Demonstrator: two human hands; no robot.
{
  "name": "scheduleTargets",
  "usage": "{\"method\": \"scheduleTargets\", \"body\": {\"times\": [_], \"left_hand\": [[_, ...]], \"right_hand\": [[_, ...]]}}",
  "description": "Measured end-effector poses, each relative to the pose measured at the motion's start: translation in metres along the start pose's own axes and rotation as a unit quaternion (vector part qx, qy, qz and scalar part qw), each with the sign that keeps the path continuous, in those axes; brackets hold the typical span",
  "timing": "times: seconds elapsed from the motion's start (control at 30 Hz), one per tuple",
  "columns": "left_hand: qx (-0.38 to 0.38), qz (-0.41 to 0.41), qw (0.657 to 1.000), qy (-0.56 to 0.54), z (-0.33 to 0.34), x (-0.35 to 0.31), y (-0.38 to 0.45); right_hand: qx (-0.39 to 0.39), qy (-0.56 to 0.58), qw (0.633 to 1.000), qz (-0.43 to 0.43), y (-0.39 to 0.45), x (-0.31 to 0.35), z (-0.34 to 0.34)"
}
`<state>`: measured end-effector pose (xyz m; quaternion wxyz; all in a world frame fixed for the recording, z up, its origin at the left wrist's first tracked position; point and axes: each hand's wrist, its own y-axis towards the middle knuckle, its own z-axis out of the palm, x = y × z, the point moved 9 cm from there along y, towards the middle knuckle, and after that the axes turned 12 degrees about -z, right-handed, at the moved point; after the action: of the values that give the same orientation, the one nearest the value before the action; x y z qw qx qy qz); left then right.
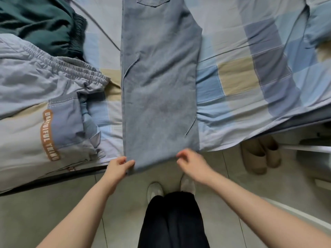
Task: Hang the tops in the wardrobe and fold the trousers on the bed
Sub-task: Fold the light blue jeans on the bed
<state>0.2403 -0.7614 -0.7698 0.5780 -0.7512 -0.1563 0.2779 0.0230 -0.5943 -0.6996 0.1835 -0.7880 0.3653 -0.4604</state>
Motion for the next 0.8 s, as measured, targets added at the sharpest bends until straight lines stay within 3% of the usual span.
{"method": "scheduleTargets", "body": {"times": [0.07, 0.17, 0.3, 0.37, 0.47, 0.53, 0.7, 0.8], "left_hand": [[0.006, 0.002, 1.000, 0.006, 0.000, 0.000, 0.002], [0.015, 0.031, 0.999, 0.000, 0.007, -0.020, -0.005], [0.023, 0.099, 0.995, 0.007, 0.014, -0.052, -0.008], [0.042, 0.082, 0.996, 0.004, 0.014, -0.054, -0.008], [0.087, 0.030, 0.991, -0.100, 0.000, -0.042, -0.010], [0.064, 0.026, 0.990, -0.121, -0.014, -0.032, -0.008], [-0.060, 0.077, 0.995, -0.005, -0.033, -0.029, 0.003], [-0.061, 0.089, 0.994, 0.022, -0.024, -0.033, 0.007]], "right_hand": [[-0.124, 0.011, 0.987, 0.102, 0.019, -0.050, -0.037], [-0.154, 0.114, 0.963, 0.190, 0.044, -0.096, -0.046], [-0.163, 0.179, 0.955, 0.171, 0.057, -0.088, -0.043], [-0.173, 0.153, 0.961, 0.150, 0.058, -0.085, -0.049], [-0.163, 0.194, 0.962, 0.106, 0.057, -0.079, -0.046], [-0.161, 0.214, 0.958, 0.100, 0.051, -0.078, -0.043], [-0.147, 0.221, 0.959, 0.101, 0.048, -0.079, -0.032], [-0.086, 0.215, 0.965, 0.123, 0.050, -0.081, -0.016]]}}
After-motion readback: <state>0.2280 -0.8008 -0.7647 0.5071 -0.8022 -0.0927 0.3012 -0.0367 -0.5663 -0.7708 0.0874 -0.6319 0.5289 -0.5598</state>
